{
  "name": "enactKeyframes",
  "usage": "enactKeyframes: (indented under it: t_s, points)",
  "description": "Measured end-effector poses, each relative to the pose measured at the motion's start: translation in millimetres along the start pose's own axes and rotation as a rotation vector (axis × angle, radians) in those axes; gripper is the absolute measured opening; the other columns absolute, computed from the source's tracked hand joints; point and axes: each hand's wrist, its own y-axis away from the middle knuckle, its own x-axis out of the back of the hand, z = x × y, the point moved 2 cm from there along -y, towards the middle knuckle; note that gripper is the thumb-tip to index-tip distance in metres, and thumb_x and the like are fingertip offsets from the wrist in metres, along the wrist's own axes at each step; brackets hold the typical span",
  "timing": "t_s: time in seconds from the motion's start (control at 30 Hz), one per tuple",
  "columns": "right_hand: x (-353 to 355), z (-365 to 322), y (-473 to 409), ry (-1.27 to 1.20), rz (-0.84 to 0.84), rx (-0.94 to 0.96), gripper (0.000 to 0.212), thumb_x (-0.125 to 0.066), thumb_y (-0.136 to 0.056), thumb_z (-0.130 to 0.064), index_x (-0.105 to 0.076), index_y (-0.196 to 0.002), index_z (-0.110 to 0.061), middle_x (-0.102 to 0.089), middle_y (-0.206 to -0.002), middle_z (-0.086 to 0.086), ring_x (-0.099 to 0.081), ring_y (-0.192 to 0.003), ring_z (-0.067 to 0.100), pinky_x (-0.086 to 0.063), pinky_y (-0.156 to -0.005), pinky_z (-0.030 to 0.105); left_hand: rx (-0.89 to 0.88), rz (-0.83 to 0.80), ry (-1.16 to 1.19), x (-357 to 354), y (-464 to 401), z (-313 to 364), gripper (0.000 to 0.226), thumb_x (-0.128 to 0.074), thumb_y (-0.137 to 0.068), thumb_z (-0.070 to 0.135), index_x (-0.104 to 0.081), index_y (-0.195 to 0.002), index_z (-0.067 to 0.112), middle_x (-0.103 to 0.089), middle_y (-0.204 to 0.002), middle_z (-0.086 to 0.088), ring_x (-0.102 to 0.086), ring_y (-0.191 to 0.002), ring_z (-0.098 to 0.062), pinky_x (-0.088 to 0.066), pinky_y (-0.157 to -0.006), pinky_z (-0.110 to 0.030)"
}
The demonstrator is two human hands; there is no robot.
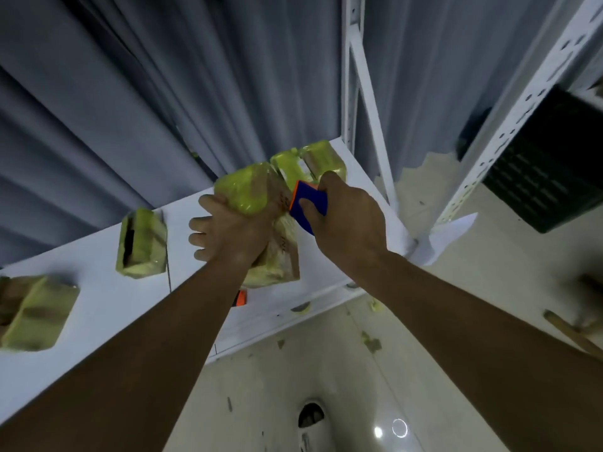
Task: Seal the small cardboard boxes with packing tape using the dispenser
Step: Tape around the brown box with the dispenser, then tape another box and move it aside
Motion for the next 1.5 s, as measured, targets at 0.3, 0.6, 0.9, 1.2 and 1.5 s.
enactKeyframes:
  t_s: [0.3, 0.6, 0.9, 1.2, 1.5]
  points:
    - [-109, 27, -80, 0.017, 0.010, -0.014, 0.020, -0.060, -0.097, -0.038, -0.045, -0.092, -0.025, -0.062, -0.081, -0.003, -0.062, -0.072, 0.026, -0.050, -0.061, 0.036, -0.008, -0.089, -0.114, -84, -130, -34, 0.114, -0.066, -0.052, 0.088, -0.027, -0.134, 0.019, -0.041, -0.130, -0.017, -0.040, -0.121, -0.037, -0.035, -0.096, -0.051]
    - [-169, 45, -137, -0.004, 0.009, -0.010, 0.023, -0.062, -0.095, -0.040, -0.054, -0.100, -0.020, -0.065, -0.085, -0.002, -0.063, -0.073, 0.022, -0.052, -0.061, 0.035, 0.031, -0.048, -0.113, -120, -193, -32, 0.105, -0.075, -0.059, 0.078, -0.027, -0.132, 0.020, -0.035, -0.130, -0.014, -0.038, -0.119, -0.035, -0.034, -0.097, -0.051]
    - [-202, 65, -199, -0.059, -0.032, 0.100, 0.025, -0.061, -0.097, -0.038, -0.055, -0.099, -0.014, -0.056, -0.079, -0.005, -0.062, -0.070, 0.024, -0.053, -0.060, 0.040, 0.096, 0.021, -0.097, -176, -239, 7, 0.105, -0.075, -0.064, 0.072, -0.024, -0.139, 0.021, -0.033, -0.134, -0.013, -0.035, -0.125, -0.035, -0.031, -0.100, -0.047]
    - [-218, 89, -246, -0.090, -0.016, 0.123, 0.025, -0.062, -0.096, -0.041, -0.055, -0.098, -0.017, -0.056, -0.080, -0.005, -0.061, -0.076, 0.022, -0.056, -0.069, 0.040, 0.154, 0.071, -0.168, -213, -282, 17, 0.107, -0.077, -0.060, 0.073, -0.026, -0.139, 0.022, -0.033, -0.136, -0.015, -0.035, -0.125, -0.037, -0.032, -0.099, -0.051]
    - [-233, 107, -266, -0.077, -0.091, 0.122, 0.028, -0.058, -0.097, -0.045, -0.055, -0.103, -0.017, -0.062, -0.087, 0.001, -0.059, -0.078, 0.022, -0.049, -0.061, 0.033, 0.282, -0.003, -0.130, -244, -287, 3, 0.107, -0.074, -0.063, 0.077, -0.025, -0.139, 0.021, -0.031, -0.135, -0.016, -0.035, -0.122, -0.036, -0.035, -0.100, -0.049]
